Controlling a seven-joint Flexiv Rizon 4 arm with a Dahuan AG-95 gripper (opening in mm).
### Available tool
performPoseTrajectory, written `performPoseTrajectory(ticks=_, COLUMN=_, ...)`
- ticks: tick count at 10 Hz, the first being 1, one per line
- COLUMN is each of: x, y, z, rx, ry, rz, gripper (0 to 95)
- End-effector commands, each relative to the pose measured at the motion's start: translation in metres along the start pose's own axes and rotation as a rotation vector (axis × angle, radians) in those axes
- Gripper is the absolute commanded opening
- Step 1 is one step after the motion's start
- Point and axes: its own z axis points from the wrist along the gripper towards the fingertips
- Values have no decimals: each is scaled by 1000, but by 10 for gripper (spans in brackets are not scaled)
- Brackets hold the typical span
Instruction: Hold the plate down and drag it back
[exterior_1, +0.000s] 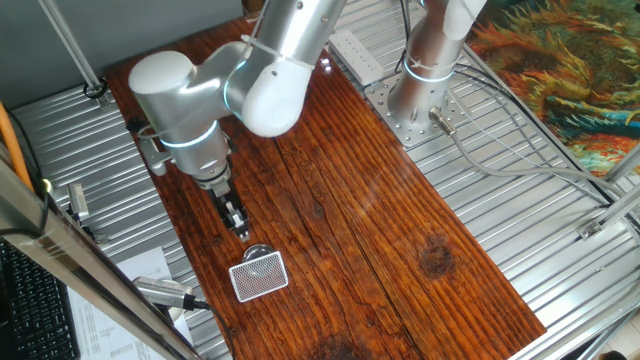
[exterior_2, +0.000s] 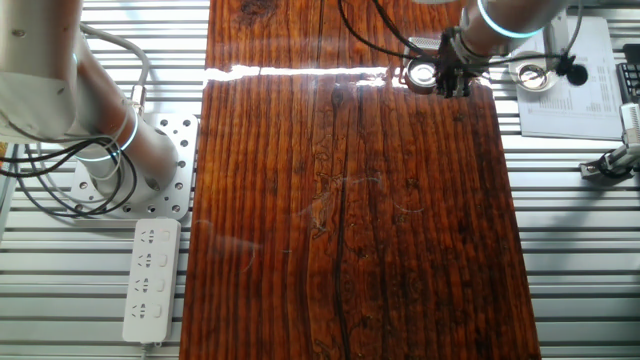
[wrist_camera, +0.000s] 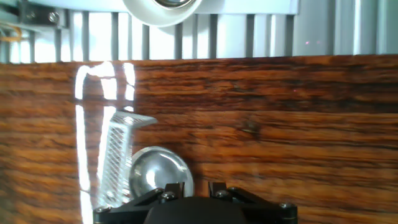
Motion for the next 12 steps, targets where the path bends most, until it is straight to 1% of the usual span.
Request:
performPoseTrajectory(ticks=1, x=1, y=4, z=9, rx=54, ry=-33, rz=37, gripper=190)
performPoseTrajectory(ticks=4, x=-1, y=3, z=18, rx=68, ry=-36, rz=34, gripper=190)
performPoseTrajectory(ticks=8, x=-1, y=4, z=26, rx=73, ry=-45, rz=34, gripper=190)
performPoseTrajectory(ticks=10, x=0, y=8, z=29, rx=74, ry=-46, rz=39, gripper=190)
performPoseTrajectory(ticks=12, x=1, y=11, z=31, rx=88, ry=-46, rz=41, gripper=190)
